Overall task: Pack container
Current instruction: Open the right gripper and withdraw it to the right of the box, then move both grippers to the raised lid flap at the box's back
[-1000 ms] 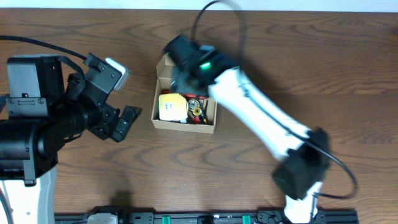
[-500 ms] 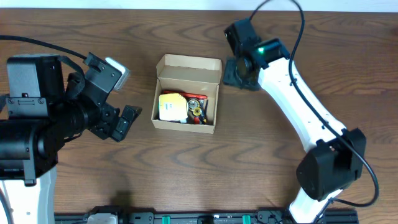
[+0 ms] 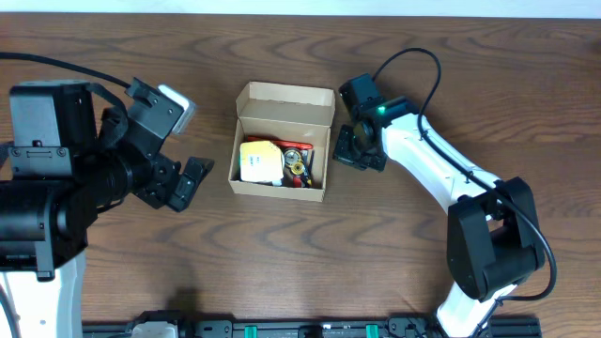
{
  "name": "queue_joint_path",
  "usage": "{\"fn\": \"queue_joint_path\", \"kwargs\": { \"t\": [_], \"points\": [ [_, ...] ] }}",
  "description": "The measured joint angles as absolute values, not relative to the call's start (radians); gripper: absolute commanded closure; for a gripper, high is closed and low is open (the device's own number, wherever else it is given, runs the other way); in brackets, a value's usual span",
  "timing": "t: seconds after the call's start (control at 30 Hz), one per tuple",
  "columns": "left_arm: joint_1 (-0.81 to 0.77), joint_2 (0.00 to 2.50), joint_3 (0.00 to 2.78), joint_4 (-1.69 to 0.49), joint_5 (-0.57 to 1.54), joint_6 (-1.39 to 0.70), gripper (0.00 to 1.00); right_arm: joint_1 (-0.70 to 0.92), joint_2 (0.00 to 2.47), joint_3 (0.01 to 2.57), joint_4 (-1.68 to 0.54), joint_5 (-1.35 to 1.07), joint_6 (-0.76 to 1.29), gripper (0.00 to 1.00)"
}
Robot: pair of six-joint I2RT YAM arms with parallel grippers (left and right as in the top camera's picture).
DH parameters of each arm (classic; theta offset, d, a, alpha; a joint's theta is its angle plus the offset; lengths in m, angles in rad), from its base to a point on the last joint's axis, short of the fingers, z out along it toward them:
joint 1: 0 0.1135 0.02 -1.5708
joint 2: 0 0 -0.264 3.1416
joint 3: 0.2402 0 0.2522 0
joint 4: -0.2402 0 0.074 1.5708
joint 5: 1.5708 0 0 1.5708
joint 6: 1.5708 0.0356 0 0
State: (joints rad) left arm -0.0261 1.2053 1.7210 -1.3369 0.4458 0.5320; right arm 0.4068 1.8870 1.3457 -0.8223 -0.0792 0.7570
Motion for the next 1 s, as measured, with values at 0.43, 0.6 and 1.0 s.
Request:
{"fn": "queue_joint_path", "kwargs": {
  "t": [0.43,0.6,1.0],
  "points": [
    [0.059,1.429,1.724,-1.236,0.505,0.49,0.05,0.374,1.888,1.335,-0.59,-0.168,0.675,0.99],
    [0.121,1.581,1.724,-1.164,0.651,0.482,0.05,0.323,1.892,1.335,-0.559,-0.193,0.653,0.99],
    [0.136,1.912,1.724,-1.075,0.792,0.455,0.33,0.266,2.01,1.335,-0.412,-0.34,0.604,0.99]
  ]
}}
